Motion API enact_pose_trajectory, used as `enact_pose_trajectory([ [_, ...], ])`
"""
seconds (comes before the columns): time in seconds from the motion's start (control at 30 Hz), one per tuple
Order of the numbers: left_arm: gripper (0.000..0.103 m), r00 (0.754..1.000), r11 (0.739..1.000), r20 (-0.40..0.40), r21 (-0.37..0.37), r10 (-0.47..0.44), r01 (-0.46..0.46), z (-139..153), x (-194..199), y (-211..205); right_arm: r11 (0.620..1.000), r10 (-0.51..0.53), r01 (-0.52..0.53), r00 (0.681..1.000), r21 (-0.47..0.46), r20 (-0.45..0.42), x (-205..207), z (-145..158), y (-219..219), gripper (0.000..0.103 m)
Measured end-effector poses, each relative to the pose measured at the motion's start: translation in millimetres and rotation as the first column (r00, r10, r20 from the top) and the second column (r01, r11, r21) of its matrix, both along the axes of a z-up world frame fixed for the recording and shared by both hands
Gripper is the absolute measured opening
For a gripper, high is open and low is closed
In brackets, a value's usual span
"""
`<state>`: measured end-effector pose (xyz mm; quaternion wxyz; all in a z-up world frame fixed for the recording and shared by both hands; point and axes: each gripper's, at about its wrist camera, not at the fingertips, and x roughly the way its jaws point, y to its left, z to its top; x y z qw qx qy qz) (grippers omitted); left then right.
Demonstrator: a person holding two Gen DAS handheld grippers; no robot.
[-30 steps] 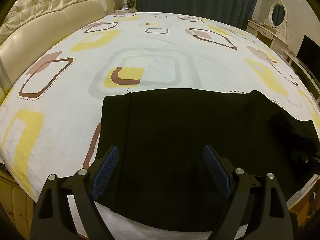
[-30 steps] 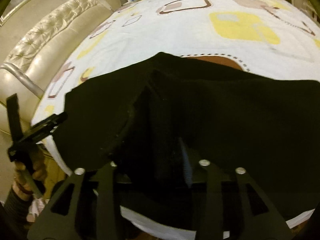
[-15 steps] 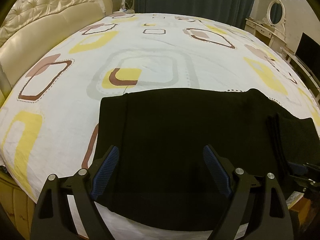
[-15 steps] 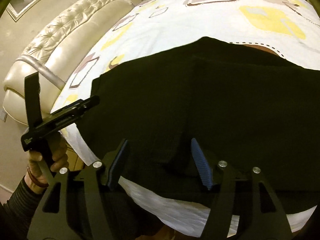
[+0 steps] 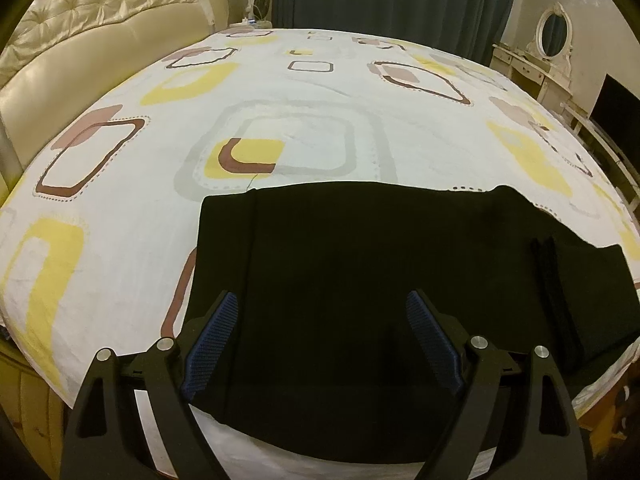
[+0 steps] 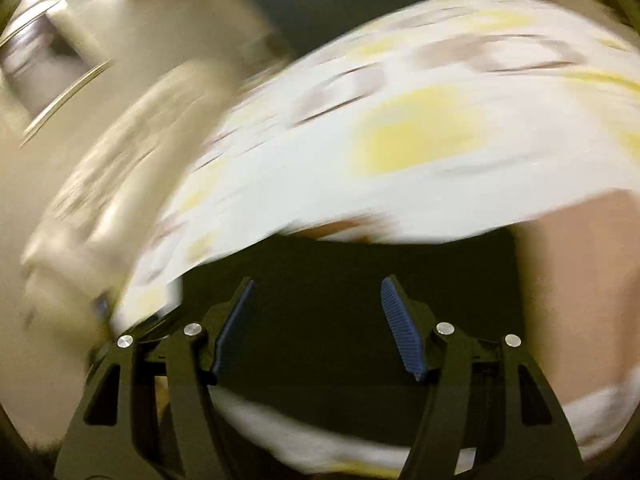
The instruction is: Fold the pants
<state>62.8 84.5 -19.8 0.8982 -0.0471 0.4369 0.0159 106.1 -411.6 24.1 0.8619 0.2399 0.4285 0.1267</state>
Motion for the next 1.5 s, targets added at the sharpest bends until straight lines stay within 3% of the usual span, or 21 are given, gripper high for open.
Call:
enact_pose_trajectory([
  [0.07, 0.085, 1.000, 1.000, -0.002, -0.011, 0.002, -0.002, 0, 0, 0, 0.996, -0.082, 0.087, 0.988, 0.035, -0.128, 20, -32, -42, 0.061],
  [0.13, 0.085, 1.000, 1.000, -0.008, -0.020, 0.001, -0.001, -1, 1, -1, 0.985, -0.108, 0.130, 0.977, 0.110, -0.186, 30, -57, -61, 0.058],
  [0.23, 0.085, 1.000, 1.000, -0.013, -0.011, -0.011, 0.010, -3, 0, -5, 0.957, -0.054, 0.119, 0.970, 0.266, -0.238, 46, -85, -67, 0.055],
  [0.3, 0.085, 1.000, 1.000, -0.012, 0.001, -0.020, 0.020, -4, -1, -8, 0.966, -0.046, 0.107, 0.967, 0.234, -0.250, 52, -94, -65, 0.043],
  [0.33, 0.085, 1.000, 1.000, -0.012, 0.006, -0.023, 0.023, -4, -1, -9, 0.972, -0.036, 0.093, 0.967, 0.217, -0.251, 54, -96, -62, 0.031],
  [0.4, 0.085, 0.999, 1.000, -0.013, 0.006, -0.031, 0.031, -4, -1, -11, 0.972, -0.037, 0.093, 0.968, 0.218, -0.250, 54, -101, -65, 0.026],
  [0.5, 0.085, 0.999, 0.999, -0.014, 0.006, -0.035, 0.035, -6, -1, -12, 0.965, -0.039, 0.099, 0.970, 0.242, -0.242, 53, -103, -66, 0.027],
  [0.6, 0.085, 0.999, 0.999, -0.023, 0.006, -0.035, 0.035, -8, -2, -13, 0.952, -0.040, 0.107, 0.972, 0.288, -0.230, 39, -97, -70, 0.039],
  [0.67, 0.085, 0.999, 0.999, -0.023, 0.009, -0.037, 0.037, -8, -3, -13, 0.949, -0.023, 0.090, 0.976, 0.301, -0.217, 24, -94, -71, 0.053],
  [0.8, 0.085, 0.999, 0.999, -0.014, 0.012, -0.036, 0.036, -7, -4, -13, 0.936, 0.015, 0.060, 0.977, 0.348, -0.211, -24, -98, -76, 0.054],
  [0.93, 0.085, 0.999, 0.999, -0.014, -0.006, -0.032, 0.032, -6, -3, -12, 0.898, 0.013, 0.083, 0.977, 0.433, -0.214, -61, -110, -85, 0.051],
  [0.97, 0.085, 0.999, 1.000, -0.016, -0.006, -0.031, 0.031, -5, -3, -12, 0.900, 0.015, 0.080, 0.977, 0.429, -0.213, -64, -111, -85, 0.039],
  [1.03, 0.085, 0.999, 0.999, -0.014, -0.005, -0.032, 0.032, -5, -3, -12, 0.930, 0.015, 0.065, 0.976, 0.362, -0.215, -66, -113, -82, 0.028],
  [1.2, 0.085, 0.999, 0.999, -0.009, 0.010, -0.041, 0.041, -5, -2, -14, 0.939, -0.004, 0.072, 0.980, 0.337, -0.198, -67, -119, -81, 0.024],
  [1.3, 0.085, 0.999, 0.999, -0.016, 0.005, -0.042, 0.042, -6, -2, -14, 0.935, -0.015, 0.082, 0.981, 0.345, -0.195, -71, -112, -82, 0.028],
  [1.4, 0.085, 0.999, 0.999, -0.016, 0.015, -0.049, 0.049, -7, -2, -14, 0.975, -0.104, 0.130, 0.984, 0.181, -0.144, -80, -74, -85, 0.038],
  [1.43, 0.085, 0.999, 0.999, -0.014, 0.021, -0.050, 0.050, -7, -3, -14, 0.973, -0.129, 0.149, 0.985, 0.174, -0.118, -83, -64, -87, 0.042],
  [1.5, 0.085, 0.999, 0.998, -0.007, 0.022, -0.051, 0.051, -6, -3, -12, 0.957, -0.142, 0.153, 0.988, 0.245, -0.060, -88, -50, -86, 0.046],
])
